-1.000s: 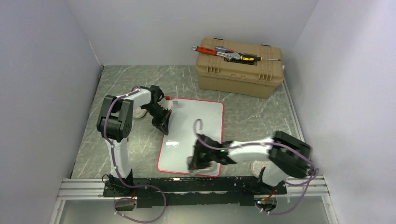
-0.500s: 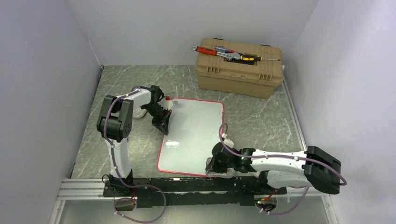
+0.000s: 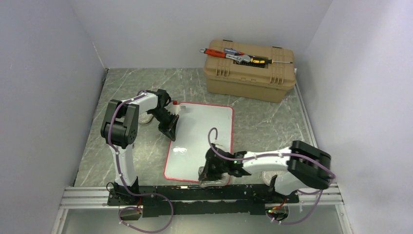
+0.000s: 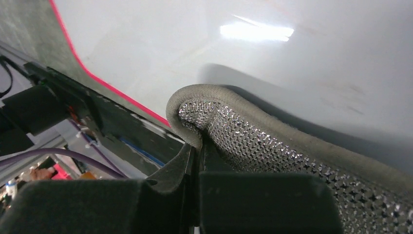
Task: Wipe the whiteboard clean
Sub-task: Erase the whiteboard at the center of the board.
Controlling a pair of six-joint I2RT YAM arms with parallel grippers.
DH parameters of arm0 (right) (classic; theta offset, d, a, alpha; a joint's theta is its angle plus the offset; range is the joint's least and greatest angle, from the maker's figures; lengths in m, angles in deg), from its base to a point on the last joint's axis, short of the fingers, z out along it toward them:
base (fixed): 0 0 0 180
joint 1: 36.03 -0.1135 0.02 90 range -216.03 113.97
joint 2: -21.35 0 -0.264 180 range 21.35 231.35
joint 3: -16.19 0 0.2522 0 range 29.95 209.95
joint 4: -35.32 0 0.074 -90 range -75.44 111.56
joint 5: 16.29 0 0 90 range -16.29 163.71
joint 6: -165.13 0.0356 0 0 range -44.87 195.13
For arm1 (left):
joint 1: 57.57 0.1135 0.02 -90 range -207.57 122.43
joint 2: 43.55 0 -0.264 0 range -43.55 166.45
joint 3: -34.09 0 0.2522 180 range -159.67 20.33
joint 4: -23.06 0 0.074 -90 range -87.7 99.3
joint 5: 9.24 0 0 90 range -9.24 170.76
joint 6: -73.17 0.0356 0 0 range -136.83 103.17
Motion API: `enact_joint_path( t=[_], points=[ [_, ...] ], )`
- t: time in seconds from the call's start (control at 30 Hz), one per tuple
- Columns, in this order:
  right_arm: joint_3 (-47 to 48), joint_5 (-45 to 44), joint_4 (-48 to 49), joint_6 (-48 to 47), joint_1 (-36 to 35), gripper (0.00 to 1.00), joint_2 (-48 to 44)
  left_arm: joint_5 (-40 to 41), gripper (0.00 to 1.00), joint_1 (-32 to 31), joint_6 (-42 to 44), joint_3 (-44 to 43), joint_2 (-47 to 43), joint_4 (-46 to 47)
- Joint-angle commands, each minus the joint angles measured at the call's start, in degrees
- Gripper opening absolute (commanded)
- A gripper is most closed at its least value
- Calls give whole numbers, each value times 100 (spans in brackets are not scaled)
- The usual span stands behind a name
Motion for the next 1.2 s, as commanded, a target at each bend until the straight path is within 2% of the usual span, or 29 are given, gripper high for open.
enact_joint_path(
  t=[0.0,0.13,0.23,0.37,0.53,0.63,0.7,0.8,0.97,1.07,1.17],
  points=[
    [-978,-362,-2785,-135,-66,0,-837,944,4,-22,401,175,230,671],
    [-1225,-404,-3882,43,-66,0,-1956,923,4,-22,392,128,223,665],
    [-1221,-419,-4046,18,-66,0,-2200,922,4,-22,385,108,219,650],
    [-916,-344,-3173,-221,-70,0,-1125,928,4,-22,374,117,210,640],
    [531,-217,-2095,-867,-119,0,577,911,4,-22,349,67,184,587],
    [1271,-109,-1949,-1199,-88,0,1178,917,4,-22,369,45,137,547],
    [1477,-155,-2134,-1310,-25,0,1219,931,4,-22,395,51,112,532],
    [1098,-327,-2558,-1300,274,0,494,943,4,-22,421,75,79,542],
    [133,-673,-3767,-1252,1141,0,-1736,912,4,-8,439,81,82,556],
    [-2,-713,-4195,-1357,1382,0,-2112,893,4,-5,434,87,78,554],
    [-44,-586,-3876,-1404,1402,0,-1960,906,4,-5,429,105,65,557]
  ],
)
